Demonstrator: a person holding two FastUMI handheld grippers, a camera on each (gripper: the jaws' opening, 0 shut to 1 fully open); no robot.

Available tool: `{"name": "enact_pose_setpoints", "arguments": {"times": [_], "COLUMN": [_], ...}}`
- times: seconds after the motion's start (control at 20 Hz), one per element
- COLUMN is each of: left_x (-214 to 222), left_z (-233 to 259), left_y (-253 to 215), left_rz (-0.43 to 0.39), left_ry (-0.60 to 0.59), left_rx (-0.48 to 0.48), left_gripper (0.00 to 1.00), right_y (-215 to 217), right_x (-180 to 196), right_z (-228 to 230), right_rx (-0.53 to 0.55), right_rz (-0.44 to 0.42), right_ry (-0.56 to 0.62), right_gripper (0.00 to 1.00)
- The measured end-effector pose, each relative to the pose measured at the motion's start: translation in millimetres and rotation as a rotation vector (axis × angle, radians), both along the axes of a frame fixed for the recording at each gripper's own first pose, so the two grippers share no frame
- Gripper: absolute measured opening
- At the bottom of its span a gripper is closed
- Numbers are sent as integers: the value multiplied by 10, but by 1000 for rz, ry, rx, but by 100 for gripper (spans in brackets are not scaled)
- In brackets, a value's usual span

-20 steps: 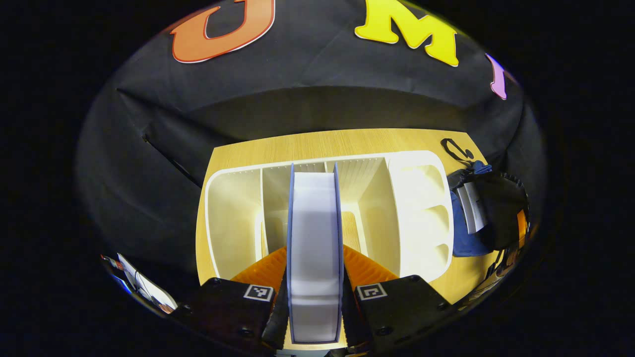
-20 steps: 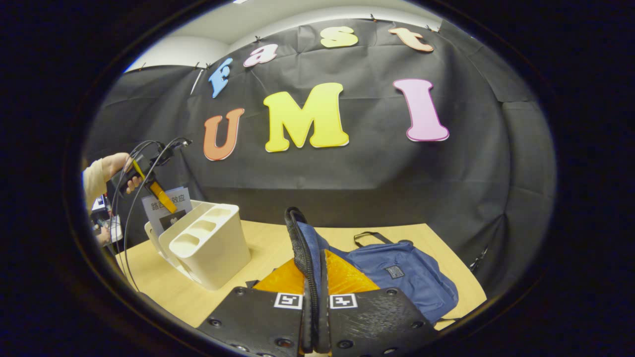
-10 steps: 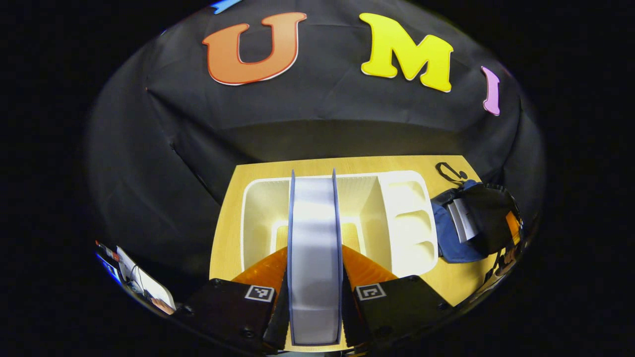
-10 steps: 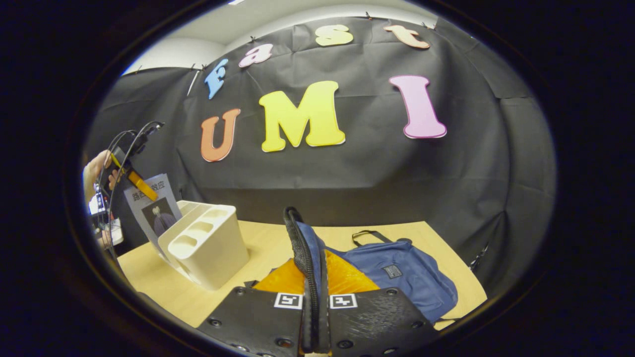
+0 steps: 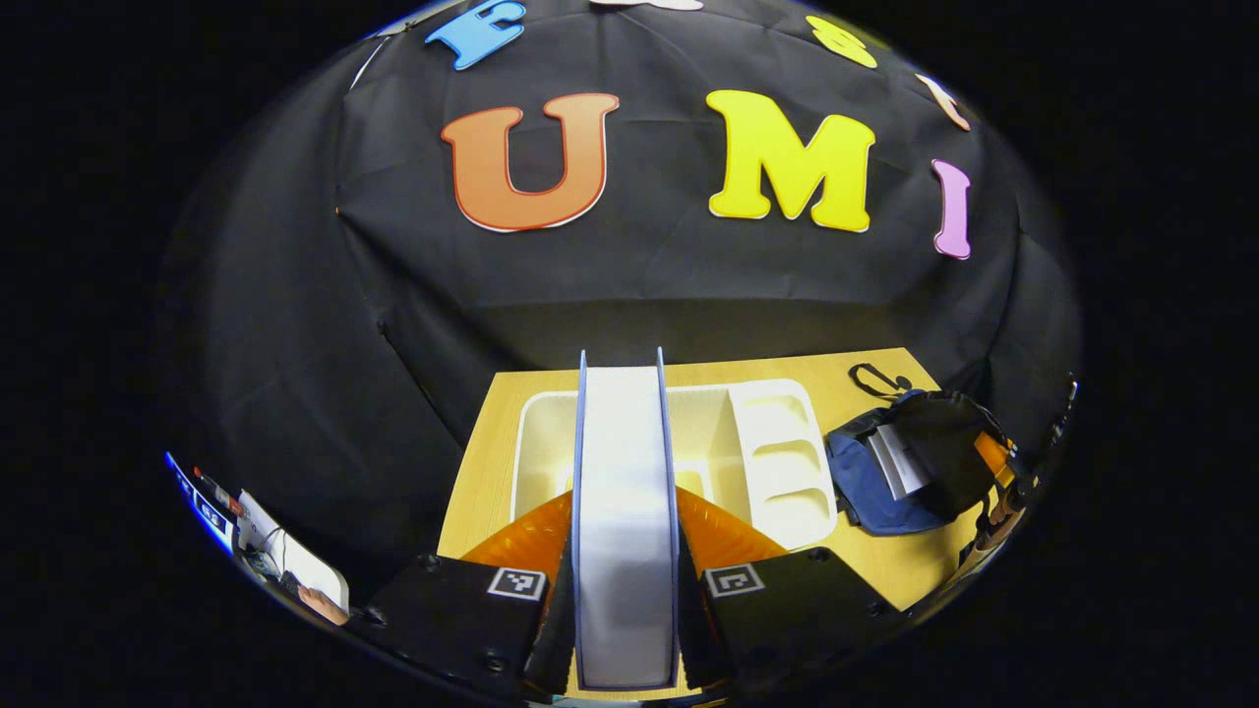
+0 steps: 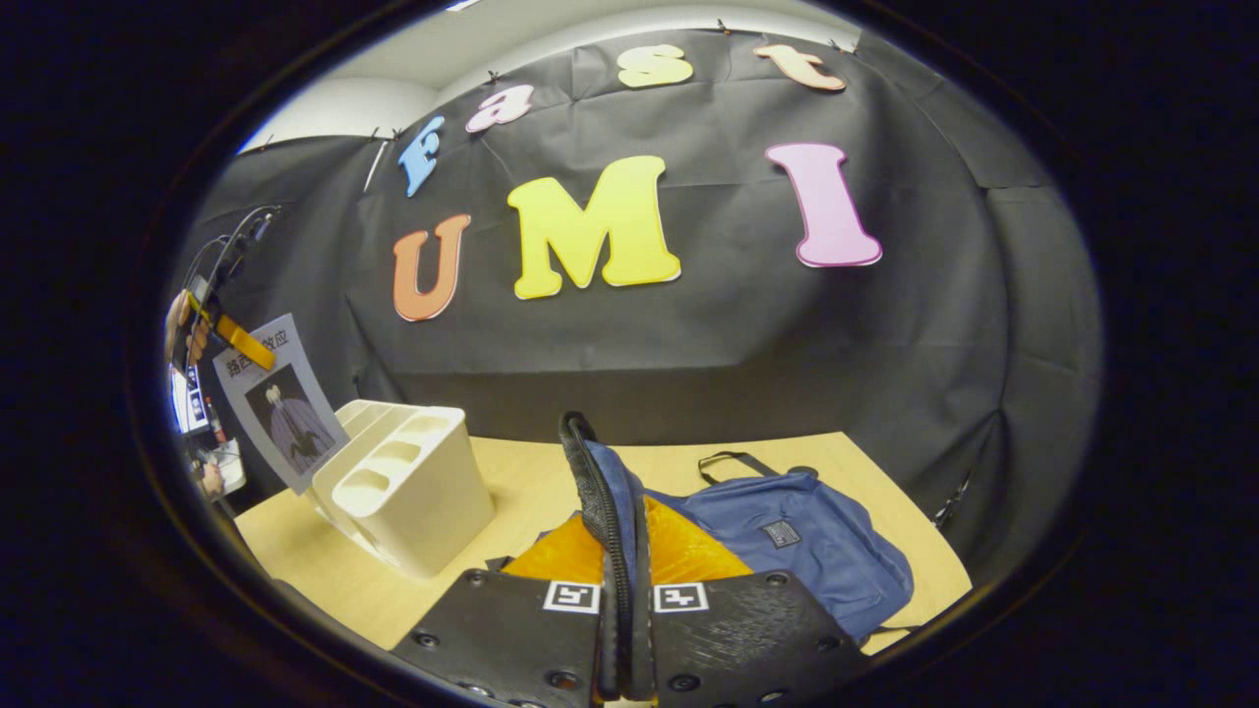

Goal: Open the schoolbag, grab two books from the bookshelf and put them into the schoolbag.

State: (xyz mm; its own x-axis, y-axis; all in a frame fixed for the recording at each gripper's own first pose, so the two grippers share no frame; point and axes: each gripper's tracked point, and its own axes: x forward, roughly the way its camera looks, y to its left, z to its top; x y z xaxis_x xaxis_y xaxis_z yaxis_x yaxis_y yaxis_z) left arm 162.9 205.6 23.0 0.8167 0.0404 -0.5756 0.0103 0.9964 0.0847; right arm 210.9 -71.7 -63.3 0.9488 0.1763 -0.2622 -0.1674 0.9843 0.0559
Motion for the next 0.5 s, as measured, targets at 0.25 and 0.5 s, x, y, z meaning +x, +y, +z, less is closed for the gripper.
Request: {"name": "enact_pose_setpoints", "arguments": {"times": [0.25,0.5], "left_x": [-144,-454], "left_z": [445,729], "left_y": [-322,-924], "left_rz": [-53,-128], "left_ry": [-118,-212], "left_rx": [51,54], "left_gripper": [45,44], "right_y": [-13,-12], "right_x": [-29,-68], "right_z": [20,-32], "right_rx": [1,12], "right_rz": [-2,9], "right_ry": [-2,11], "right_gripper": [5,2]}}
